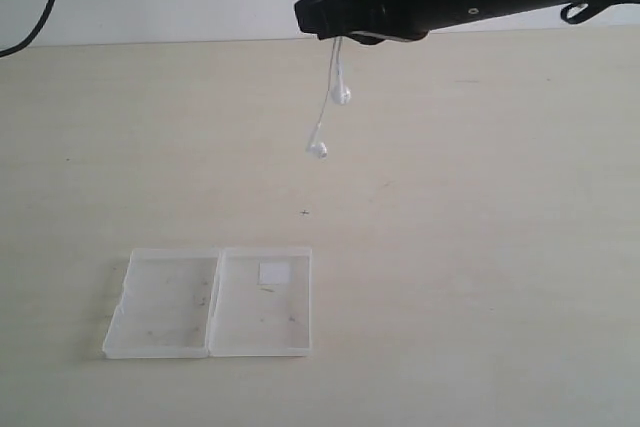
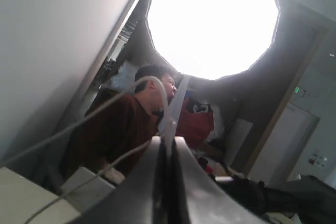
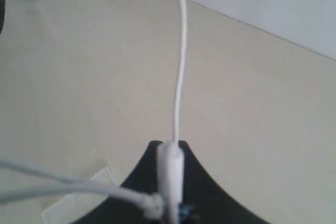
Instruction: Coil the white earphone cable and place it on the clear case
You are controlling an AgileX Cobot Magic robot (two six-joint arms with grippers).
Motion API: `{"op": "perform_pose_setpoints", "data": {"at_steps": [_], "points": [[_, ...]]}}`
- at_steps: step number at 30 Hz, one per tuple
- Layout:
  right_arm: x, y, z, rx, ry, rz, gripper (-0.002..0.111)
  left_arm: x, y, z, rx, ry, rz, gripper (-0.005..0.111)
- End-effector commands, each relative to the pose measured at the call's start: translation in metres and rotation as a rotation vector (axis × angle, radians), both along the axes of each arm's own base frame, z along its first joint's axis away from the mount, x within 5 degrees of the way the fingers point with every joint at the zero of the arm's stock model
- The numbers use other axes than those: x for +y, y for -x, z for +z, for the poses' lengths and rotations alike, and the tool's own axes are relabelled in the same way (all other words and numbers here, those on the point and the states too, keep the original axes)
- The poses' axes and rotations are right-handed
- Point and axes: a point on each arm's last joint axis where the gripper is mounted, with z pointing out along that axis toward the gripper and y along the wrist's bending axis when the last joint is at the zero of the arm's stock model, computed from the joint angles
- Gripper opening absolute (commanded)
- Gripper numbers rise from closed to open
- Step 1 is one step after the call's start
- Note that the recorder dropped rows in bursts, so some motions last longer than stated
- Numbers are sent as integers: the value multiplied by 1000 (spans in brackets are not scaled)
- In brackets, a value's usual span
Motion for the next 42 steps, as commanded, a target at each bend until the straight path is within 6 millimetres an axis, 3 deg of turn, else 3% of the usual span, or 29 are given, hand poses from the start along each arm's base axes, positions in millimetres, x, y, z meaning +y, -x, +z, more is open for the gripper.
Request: {"op": "perform_pose_setpoints", "data": {"at_steps": [1, 17, 24, 30, 42], "points": [[-12, 13, 9, 21, 122, -11, 0, -2, 2, -5, 23, -74, -36, 0], [-28, 46, 19, 156, 260, 55, 0, 0, -9, -43, 120, -483, 93, 0], [-28, 51, 17, 211, 270, 87, 0, 4, -14, -53, 190, -568, 152, 0], [-28, 58, 15, 263, 289, 136, 0, 4, -19, -76, 292, -665, 118, 0], [-32, 59, 22, 216, 293, 108, 0, 0, -23, -90, 377, -652, 52, 0]]}}
